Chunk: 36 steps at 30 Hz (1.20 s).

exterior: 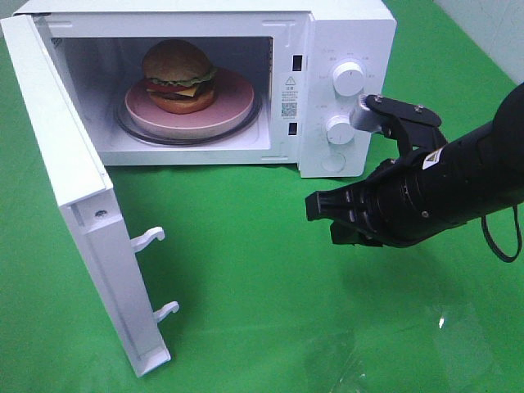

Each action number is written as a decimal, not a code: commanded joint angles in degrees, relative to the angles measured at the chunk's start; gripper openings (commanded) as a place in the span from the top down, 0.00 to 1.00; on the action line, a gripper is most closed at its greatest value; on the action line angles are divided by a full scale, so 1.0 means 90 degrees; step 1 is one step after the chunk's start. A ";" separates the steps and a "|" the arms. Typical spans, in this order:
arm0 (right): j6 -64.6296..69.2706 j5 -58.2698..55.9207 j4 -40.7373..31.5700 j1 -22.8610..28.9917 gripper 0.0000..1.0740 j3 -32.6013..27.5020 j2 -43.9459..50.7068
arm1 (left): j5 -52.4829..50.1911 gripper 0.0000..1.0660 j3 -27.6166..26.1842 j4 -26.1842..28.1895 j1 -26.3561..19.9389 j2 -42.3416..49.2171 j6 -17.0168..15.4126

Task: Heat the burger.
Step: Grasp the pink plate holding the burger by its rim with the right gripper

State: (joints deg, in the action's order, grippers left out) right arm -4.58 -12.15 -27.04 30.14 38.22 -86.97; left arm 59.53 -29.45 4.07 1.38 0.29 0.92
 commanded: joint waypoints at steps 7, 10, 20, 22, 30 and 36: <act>-0.1318 -0.1509 0.0516 -0.0019 0.90 0.0738 0.0076 | -0.0038 0.06 0.0025 0.0045 -0.0019 0.0115 0.0000; -0.1515 -0.1948 0.0853 -0.0019 0.89 0.1146 0.0076 | -0.0038 0.06 0.0025 0.0045 -0.0019 0.0115 0.0000; -0.1872 -0.2527 0.2375 -0.0019 0.88 0.1878 0.0076 | -0.0038 0.06 0.0025 0.0045 -0.0019 0.0115 0.0000; -0.2655 -0.2540 0.2661 -0.0019 0.87 0.1999 0.0076 | -0.0038 0.06 0.0025 0.0045 -0.0019 0.0115 0.0000; -0.4806 -0.2521 0.2839 -0.0019 0.85 0.1999 0.0076 | -0.0038 0.06 0.0025 0.0045 -0.0019 0.0115 0.0000; -0.6449 -0.2368 0.2852 -0.0019 0.78 0.1999 0.0076 | -0.0038 0.06 0.0025 0.0045 -0.0019 0.0115 0.0000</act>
State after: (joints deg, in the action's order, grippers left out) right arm -57.35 -34.15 -1.55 30.14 55.92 -86.52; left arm 59.53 -29.45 4.07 1.38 0.29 0.92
